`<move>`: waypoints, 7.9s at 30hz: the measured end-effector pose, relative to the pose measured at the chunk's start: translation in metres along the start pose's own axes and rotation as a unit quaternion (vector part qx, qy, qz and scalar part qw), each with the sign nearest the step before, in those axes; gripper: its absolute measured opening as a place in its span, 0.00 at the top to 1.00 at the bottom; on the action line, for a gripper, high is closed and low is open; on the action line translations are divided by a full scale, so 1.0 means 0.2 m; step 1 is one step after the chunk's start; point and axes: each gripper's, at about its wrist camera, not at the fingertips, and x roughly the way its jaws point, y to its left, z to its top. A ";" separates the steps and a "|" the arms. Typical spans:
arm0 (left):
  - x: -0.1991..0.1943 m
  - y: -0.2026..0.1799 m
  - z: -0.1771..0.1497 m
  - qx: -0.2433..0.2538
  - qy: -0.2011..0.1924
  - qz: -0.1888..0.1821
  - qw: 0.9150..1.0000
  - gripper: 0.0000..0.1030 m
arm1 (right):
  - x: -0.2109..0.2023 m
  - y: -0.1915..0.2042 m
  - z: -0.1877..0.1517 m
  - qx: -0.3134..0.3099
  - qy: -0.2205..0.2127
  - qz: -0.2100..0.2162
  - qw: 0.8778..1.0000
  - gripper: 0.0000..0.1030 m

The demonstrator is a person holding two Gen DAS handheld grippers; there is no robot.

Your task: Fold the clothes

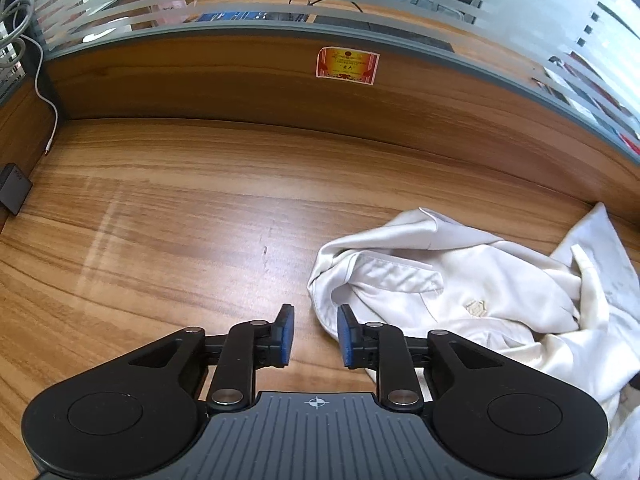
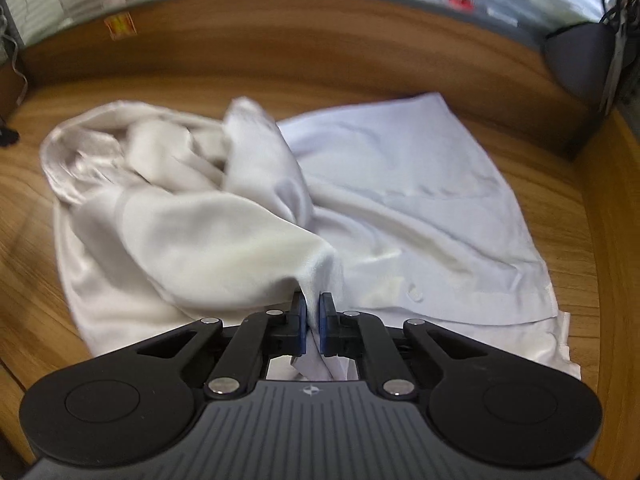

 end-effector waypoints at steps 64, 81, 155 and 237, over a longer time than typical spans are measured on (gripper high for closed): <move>0.30 -0.54 -0.42 0.243 0.079 -0.141 0.957 0.69 | -0.10 0.64 -0.34 0.177 0.017 -0.024 0.984 0.56; 0.05 0.19 -0.41 0.046 0.046 -0.047 0.997 0.92 | 0.18 0.47 -0.16 0.174 0.021 -0.044 0.983 0.49; 0.11 0.45 -0.48 0.141 0.081 -0.152 0.975 0.91 | -0.17 1.39 -0.84 0.262 0.021 -0.134 0.955 0.64; 0.27 0.63 0.09 0.197 -0.035 -0.161 0.966 0.75 | -0.38 1.60 -0.60 0.330 0.016 -0.158 0.931 0.68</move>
